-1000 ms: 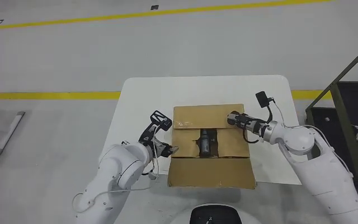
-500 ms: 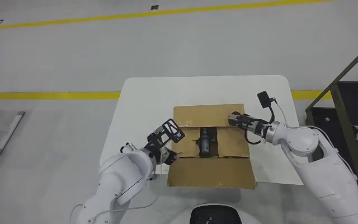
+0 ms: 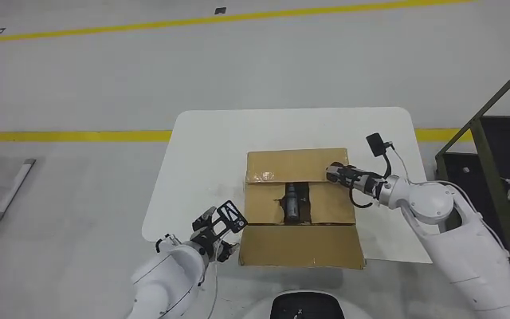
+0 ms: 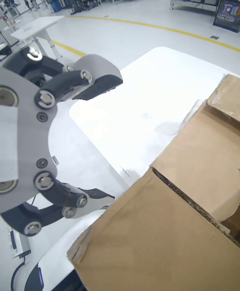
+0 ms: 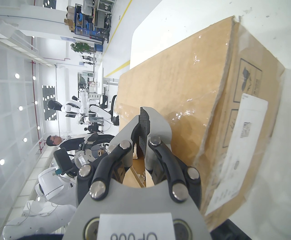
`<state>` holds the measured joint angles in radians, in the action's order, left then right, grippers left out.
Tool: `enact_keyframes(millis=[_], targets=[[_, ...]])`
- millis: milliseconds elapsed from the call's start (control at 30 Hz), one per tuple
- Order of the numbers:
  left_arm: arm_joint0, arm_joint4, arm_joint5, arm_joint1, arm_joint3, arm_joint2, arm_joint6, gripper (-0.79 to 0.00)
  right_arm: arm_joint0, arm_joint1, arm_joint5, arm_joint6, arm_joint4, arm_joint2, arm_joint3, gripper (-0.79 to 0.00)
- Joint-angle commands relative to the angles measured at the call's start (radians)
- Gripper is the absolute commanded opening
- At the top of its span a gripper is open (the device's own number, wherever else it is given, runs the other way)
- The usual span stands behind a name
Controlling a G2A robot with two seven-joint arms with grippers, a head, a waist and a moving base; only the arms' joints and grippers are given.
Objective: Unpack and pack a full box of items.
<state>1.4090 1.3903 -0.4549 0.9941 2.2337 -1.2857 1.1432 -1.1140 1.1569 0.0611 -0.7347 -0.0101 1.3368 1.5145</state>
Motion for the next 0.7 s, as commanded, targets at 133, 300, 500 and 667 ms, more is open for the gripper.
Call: enact_keyframes(millis=[133, 300, 500, 667], targets=[[0.032, -0.018, -0.017, 0.001, -0.035, 0.033, -0.019, 0.0, 0.004, -0.001, -0.001, -0.001, -0.011, -0.003, -0.001, -0.785], [0.011, -0.058, -0.011, 0.007, -0.034, 0.058, -0.041, 0.0, -0.002, -0.005, 0.005, -0.003, -0.016, 0.015, 0.022, -0.785], [-0.046, -0.134, -0.019, 0.012, -0.028, 0.066, -0.04, 0.0, -0.012, -0.01, 0.008, 0.001, -0.01, 0.025, 0.031, -0.785], [-0.1, -0.171, 0.004, 0.017, -0.033, 0.063, -0.06, 0.0, -0.022, -0.016, 0.015, 0.017, -0.013, 0.066, 0.089, -0.785]])
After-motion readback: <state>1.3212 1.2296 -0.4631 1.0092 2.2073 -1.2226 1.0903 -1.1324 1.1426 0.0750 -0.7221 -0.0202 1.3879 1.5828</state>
